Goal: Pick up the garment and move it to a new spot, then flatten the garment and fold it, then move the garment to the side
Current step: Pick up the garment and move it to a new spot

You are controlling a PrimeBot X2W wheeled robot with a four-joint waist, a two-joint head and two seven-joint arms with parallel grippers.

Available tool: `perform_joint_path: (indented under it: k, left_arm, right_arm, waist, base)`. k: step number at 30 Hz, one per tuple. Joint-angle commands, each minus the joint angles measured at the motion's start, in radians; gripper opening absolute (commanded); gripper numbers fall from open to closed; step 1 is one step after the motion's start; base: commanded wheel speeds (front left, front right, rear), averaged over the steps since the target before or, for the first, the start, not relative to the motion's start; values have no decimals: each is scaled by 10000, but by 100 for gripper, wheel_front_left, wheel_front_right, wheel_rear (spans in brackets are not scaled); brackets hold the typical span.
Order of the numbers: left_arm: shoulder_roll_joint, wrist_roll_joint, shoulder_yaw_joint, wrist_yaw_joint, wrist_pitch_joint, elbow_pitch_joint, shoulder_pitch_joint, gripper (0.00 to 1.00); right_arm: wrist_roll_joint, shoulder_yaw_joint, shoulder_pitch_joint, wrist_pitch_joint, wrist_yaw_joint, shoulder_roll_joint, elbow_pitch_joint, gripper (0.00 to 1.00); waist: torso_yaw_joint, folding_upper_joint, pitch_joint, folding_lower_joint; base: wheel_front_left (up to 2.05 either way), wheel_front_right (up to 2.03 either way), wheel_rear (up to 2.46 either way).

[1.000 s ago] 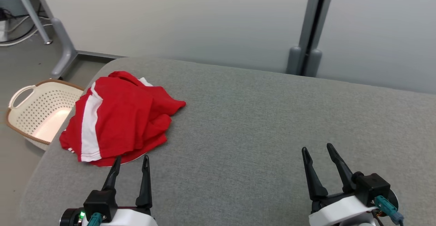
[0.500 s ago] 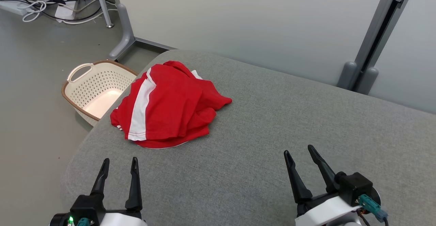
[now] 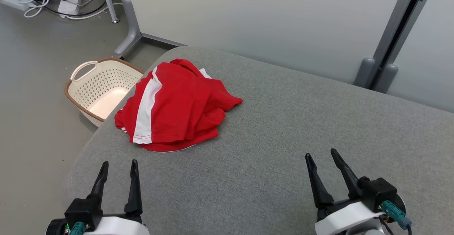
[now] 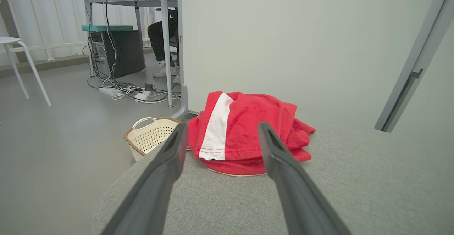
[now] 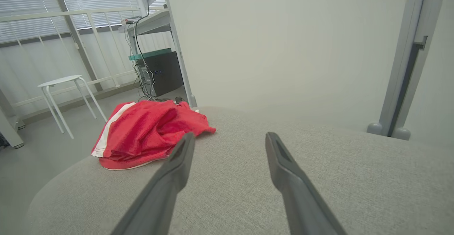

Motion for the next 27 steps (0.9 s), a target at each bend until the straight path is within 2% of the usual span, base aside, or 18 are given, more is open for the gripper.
perform_joint_path:
  k: [1,6,12,16,20,27]
  left_arm:
    - [23,162,116,-144,-5,101,-211,100]
    - [55,301,791,-433,-3,235,-758,100]
    - [416,434,1447,-822,-3,644,-1676,100]
    - [803,137,1739,-1064,34,2221,-2678,100]
    - [1365,-440,1809,-1397,768,4041,-3901,100]
    - [2242,-898,1132,-1642,1421,6165,-5520,100]
  right_arm:
    - [-150,-110,101,-14,1,-30,-50,100]
    - [-468,-372,-92,-14,1,-33,-215,100]
    - [-964,-938,-356,-14,1,-32,-300,100]
    - [-1325,-1387,-594,-14,1,-32,-440,100]
    - [-1518,-1596,-820,-14,1,-27,-566,100]
    - [-1654,-1446,-961,-14,1,-30,-681,100]
  waist:
    - [-67,0,112,0]
    - [-522,0,655,0]
    - [-966,0,1296,0]
    - [-1299,0,1784,0]
    - [-1575,0,2215,0]
    - [-1956,0,2773,0]
  base:
    - [0,0,0]
    - [0,0,0]
    - [0,0,0]
    - [0,0,0]
    - [0,0,0]
    - [0,0,0]
